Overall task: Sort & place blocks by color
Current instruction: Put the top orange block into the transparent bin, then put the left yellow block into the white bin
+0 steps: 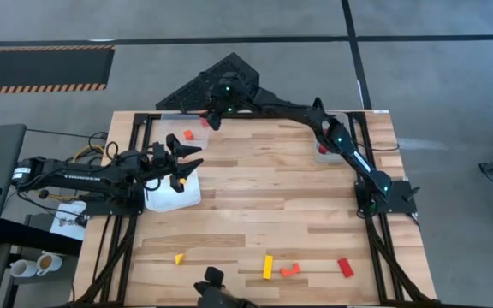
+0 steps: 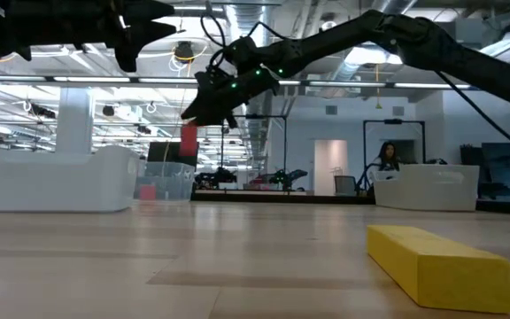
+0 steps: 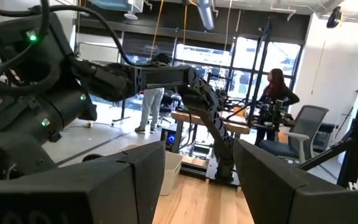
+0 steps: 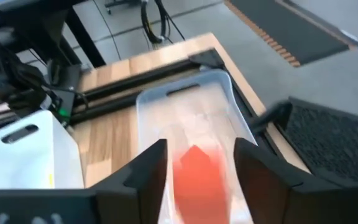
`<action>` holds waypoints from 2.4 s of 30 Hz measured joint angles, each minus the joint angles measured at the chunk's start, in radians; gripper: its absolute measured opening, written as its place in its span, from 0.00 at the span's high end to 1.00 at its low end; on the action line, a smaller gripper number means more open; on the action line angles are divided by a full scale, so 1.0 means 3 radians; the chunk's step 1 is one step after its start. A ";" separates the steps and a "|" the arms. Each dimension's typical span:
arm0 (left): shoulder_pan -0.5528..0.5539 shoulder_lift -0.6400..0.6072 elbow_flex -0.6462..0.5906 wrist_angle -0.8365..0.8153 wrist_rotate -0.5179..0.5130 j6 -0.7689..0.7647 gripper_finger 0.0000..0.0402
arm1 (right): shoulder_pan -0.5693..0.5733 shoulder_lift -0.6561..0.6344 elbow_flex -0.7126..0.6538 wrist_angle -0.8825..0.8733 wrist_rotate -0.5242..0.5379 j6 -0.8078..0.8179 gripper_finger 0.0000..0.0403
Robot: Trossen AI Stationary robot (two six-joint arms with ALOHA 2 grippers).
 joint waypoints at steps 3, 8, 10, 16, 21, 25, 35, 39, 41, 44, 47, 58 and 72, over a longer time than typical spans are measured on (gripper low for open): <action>0.0000 0.0000 0.0003 0.0010 0.0000 -0.0013 0.56 | 0.0031 0.0000 0.0000 0.0085 0.0000 0.0001 0.44; 0.0001 0.0000 0.0003 0.0009 0.0000 -0.0016 0.56 | 0.0079 0.0000 0.0000 0.0073 0.0001 -0.0031 0.39; 0.0001 0.0000 0.0003 0.0008 0.0000 -0.0016 0.56 | 0.0086 0.0000 0.0000 0.0031 0.0000 -0.0084 0.38; 0.0000 0.0000 0.0003 0.0000 0.0030 -0.0021 0.56 | 0.0117 -0.0104 -0.0003 -0.0410 -0.0220 -0.0369 0.38; 0.0000 0.0001 0.0004 -0.0076 0.0037 -0.0057 0.56 | 0.0252 -0.0455 0.0005 -0.1626 -0.0257 -0.0885 0.39; 0.0000 0.0002 0.0005 -0.0177 0.0051 -0.0100 0.56 | 0.0451 -0.0692 -0.0001 -0.2448 -0.0051 -0.1105 0.43; -0.0099 0.0004 0.0005 -0.0331 0.0092 -0.0297 0.56 | 0.0824 -0.1551 -0.0899 -0.2382 0.0040 -0.1049 0.57; -0.0191 0.0004 0.0005 -0.0336 0.0093 -0.0283 0.56 | 0.0844 -0.2157 -0.2032 -0.1683 0.0049 -0.0756 0.60; -0.0214 0.0004 0.0005 -0.0347 0.0093 -0.0278 0.56 | 0.0883 -0.2504 -0.2666 -0.1238 0.0075 -0.0547 0.61; -0.0221 0.0004 0.0005 -0.0389 0.0092 -0.0259 0.56 | 0.1043 -0.3072 -0.3642 -0.0374 0.0263 -0.0235 0.61; -0.0221 0.0041 0.0005 -0.0377 0.0049 -0.0121 0.56 | 0.1315 -0.3574 -0.4592 0.0765 0.0442 -0.0002 0.61; -0.0221 0.0511 0.0004 0.0029 -0.0267 -0.0029 0.56 | 0.2374 -0.4255 -0.6536 0.3817 0.2084 0.0011 0.60; -0.0906 0.1541 0.2229 -0.4450 0.0358 -0.0875 0.66 | 0.2667 -0.4247 -0.6602 0.3666 0.2194 -0.0148 0.61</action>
